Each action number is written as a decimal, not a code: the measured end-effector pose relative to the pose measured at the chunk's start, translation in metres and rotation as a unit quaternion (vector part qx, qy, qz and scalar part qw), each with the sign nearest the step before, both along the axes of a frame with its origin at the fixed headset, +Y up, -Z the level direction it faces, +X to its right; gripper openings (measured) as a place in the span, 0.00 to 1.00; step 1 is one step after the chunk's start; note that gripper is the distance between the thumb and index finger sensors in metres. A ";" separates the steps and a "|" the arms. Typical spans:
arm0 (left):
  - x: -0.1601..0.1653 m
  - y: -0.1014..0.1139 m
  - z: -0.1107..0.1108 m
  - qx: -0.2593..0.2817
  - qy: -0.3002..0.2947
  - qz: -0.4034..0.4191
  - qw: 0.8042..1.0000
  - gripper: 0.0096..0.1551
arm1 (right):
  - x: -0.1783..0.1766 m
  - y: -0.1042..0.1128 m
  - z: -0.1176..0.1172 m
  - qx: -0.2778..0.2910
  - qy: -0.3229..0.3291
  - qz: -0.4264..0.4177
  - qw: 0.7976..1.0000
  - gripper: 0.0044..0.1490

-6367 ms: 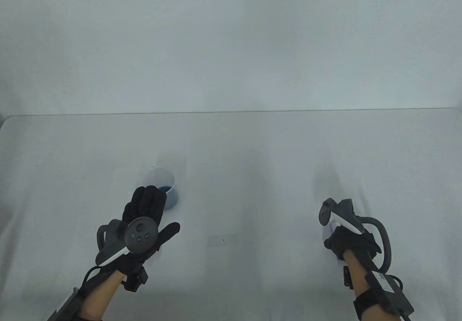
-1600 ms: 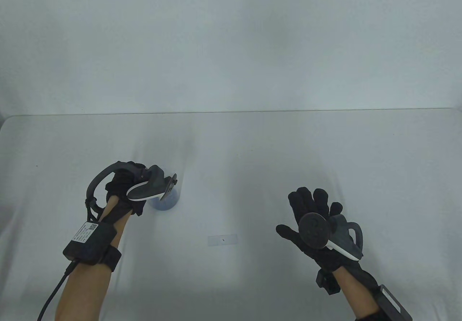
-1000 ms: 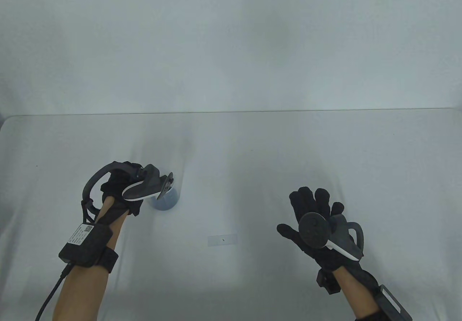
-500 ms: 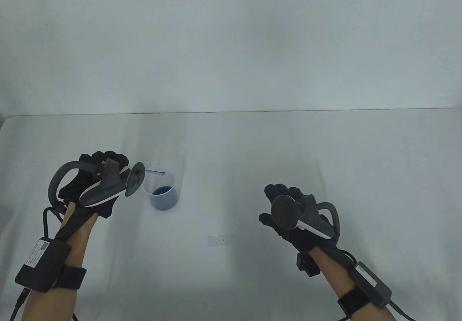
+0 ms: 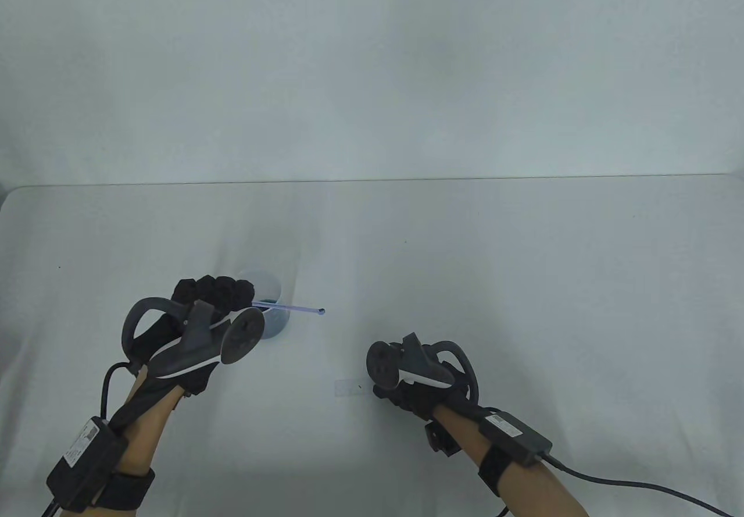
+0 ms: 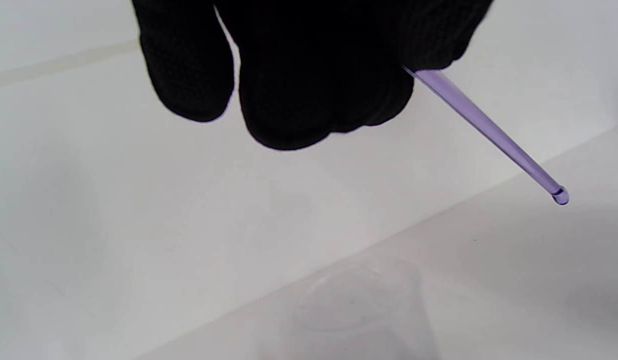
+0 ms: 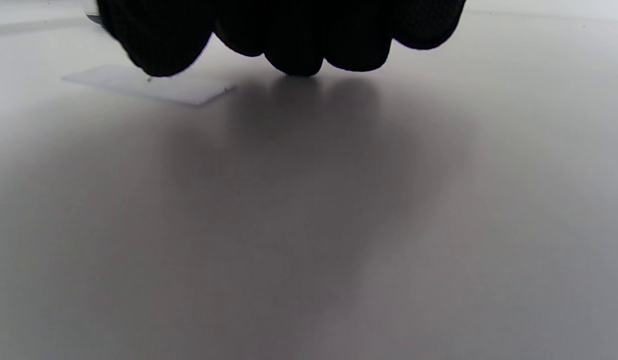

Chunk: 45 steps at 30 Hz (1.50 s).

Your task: Dip glass rod into dye solution and streak across glass slide

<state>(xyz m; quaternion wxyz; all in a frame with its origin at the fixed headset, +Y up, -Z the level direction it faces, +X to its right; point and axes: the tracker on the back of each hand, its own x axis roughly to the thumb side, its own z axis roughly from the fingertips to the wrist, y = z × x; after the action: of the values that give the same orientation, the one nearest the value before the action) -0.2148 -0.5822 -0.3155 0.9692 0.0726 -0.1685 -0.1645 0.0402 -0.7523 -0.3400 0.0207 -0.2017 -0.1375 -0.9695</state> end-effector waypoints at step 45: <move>0.057 -0.098 -0.009 -0.136 -0.065 0.001 0.989 0.24 | 0.001 -0.009 0.007 0.031 0.001 -0.008 0.999 0.33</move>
<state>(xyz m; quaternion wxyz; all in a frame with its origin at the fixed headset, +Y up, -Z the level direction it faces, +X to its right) -0.1574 -0.6798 -0.3244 0.9573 -0.0493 -0.2517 -0.1336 0.0414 -0.7613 -0.3334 0.0195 -0.2032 -0.1054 -0.9733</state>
